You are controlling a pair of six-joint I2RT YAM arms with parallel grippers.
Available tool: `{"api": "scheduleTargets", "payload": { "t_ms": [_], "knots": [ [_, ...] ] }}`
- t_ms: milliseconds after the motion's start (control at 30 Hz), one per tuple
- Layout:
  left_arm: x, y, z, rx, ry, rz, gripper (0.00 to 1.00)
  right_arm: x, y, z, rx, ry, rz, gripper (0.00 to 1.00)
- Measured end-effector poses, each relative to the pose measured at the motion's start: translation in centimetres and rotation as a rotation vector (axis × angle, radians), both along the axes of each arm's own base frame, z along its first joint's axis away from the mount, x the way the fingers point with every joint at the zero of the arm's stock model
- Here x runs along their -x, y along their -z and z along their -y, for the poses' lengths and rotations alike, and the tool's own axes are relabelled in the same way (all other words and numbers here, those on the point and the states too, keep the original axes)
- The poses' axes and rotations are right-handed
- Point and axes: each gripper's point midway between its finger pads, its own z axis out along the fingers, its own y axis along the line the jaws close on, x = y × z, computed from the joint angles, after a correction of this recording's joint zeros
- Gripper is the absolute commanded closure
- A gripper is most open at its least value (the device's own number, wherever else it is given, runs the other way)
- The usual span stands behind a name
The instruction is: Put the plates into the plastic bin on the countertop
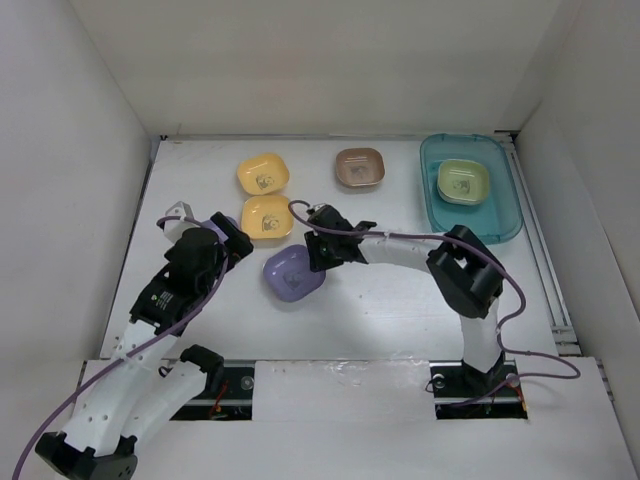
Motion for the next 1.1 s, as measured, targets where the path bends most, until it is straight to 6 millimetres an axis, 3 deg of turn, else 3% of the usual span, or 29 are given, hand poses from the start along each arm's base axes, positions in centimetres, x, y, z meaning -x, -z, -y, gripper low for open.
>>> {"api": "scheduleTargets", "payload": {
  "t_ms": [100, 167, 267, 367, 467, 533, 667, 733, 867, 1000, 1100],
  "knots": [
    [0.0, 0.0, 0.0, 0.0, 0.001, 0.0, 0.0, -0.3, 0.7, 0.7, 0.044, 0.043, 0.013, 0.74],
    [0.0, 0.0, 0.0, -0.001, 0.001, 0.0, 0.0, -0.5, 0.7, 1.1, 0.058, 0.07, 0.02, 1.0],
    [0.0, 0.1, 0.0, -0.002, 0.002, -0.003, 0.0, -1.0, -0.8, 1.5, 0.047, 0.114, 0.054, 1.0],
    [-0.1, 0.1, 0.0, -0.005, 0.004, -0.005, 0.0, -0.4, -1.8, 4.3, 0.095, 0.164, 0.081, 1.0],
    [-0.1, 0.1, 0.1, -0.006, 0.006, -0.006, 0.0, 0.5, -2.8, 8.6, 0.137, 0.221, 0.065, 1.0],
    [-0.1, 0.3, 0.2, -0.009, 0.011, -0.011, 0.0, -0.7, -4.5, 12.1, 0.137, 0.304, 0.069, 1.0],
    [-0.4, 0.6, 0.5, -0.017, 0.028, -0.025, 0.0, -5.6, -9.0, 19.8, 0.092, 0.536, 0.143, 1.0],
    [-0.4, 0.6, 0.7, -0.02, 0.04, -0.028, 0.0, -8.6, -11.6, 25.0, 0.059, 0.686, 0.19, 1.0],
    [-0.4, 0.5, 1.2, -0.014, 0.07, -0.021, 0.0, -12.5, -14.8, 33.3, 0.031, 0.887, 0.25, 1.0],
    [-0.5, 0.2, 1.8, -0.007, 0.106, -0.012, 0.0, -16.3, -15.4, 39.9, 0.029, 1.01, 0.263, 1.0],
    [-0.6, 0.0, 2.1, -0.003, 0.127, -0.003, 0.0, -17.4, -13.4, 43.3, 0.057, 1.051, 0.224, 1.0]
  ]
}}
